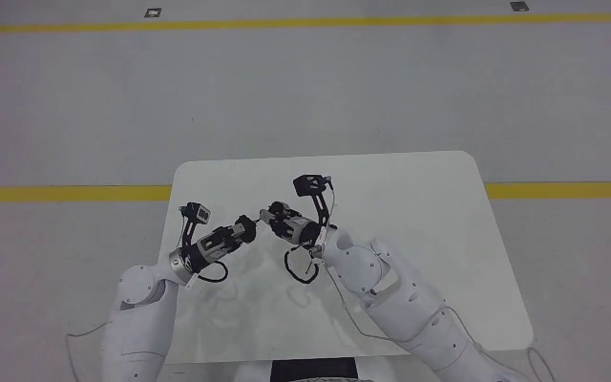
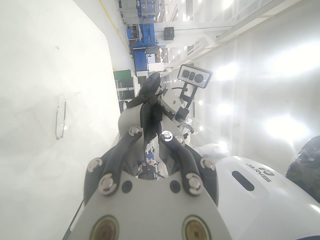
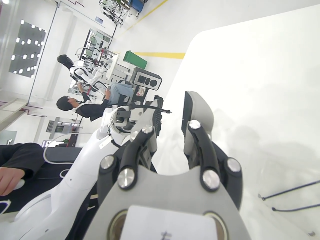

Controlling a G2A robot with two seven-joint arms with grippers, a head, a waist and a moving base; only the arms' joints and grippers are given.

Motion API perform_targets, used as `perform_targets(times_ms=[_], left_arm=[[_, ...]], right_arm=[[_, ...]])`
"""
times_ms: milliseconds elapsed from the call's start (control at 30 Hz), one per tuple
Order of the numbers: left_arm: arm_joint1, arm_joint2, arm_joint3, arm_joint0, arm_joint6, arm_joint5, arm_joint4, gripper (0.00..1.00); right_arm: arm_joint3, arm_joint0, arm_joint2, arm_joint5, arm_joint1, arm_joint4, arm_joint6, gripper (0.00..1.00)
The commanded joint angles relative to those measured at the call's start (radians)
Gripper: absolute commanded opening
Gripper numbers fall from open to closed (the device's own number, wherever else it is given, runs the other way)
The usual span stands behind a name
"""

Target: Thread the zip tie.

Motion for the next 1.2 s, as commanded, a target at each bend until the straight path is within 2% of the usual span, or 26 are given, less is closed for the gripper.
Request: perform_targets(times_ms=[0, 167, 267, 767, 1100, 1133, 1167], left_arm=[[0.000, 0.000, 0.000, 0.000, 0.000, 0.000, 0.000, 0.00], [0.000, 0.000, 0.000, 0.000, 0.000, 0.000, 0.000, 0.00], [0.000, 0.000, 0.000, 0.000, 0.000, 0.000, 0.000, 0.00], [0.000, 0.000, 0.000, 0.000, 0.000, 0.000, 0.000, 0.00], [0.000, 0.000, 0.000, 0.000, 0.000, 0.000, 0.000, 0.00], [0.000, 0.000, 0.000, 0.000, 0.000, 0.000, 0.000, 0.00], [0.000, 0.000, 0.000, 0.000, 0.000, 0.000, 0.000, 0.00]], right_arm=[[-0.013, -0.007, 0.005, 0.005, 0.002, -0.011, 0.004, 0.11], [-0.051, -0.026, 0.018, 0.013, 0.007, -0.034, 0.013, 0.08], [-0.059, -0.029, 0.020, 0.011, 0.008, -0.039, 0.020, 0.00], [0.005, 0.003, -0.006, -0.015, -0.005, -0.009, 0.019, 0.00], [0.028, 0.009, -0.011, -0.013, -0.010, -0.005, 0.015, 0.00], [0.028, 0.007, -0.008, -0.011, -0.010, -0.006, 0.014, 0.91], [0.025, 0.004, -0.004, -0.009, -0.009, -0.007, 0.013, 1.00]])
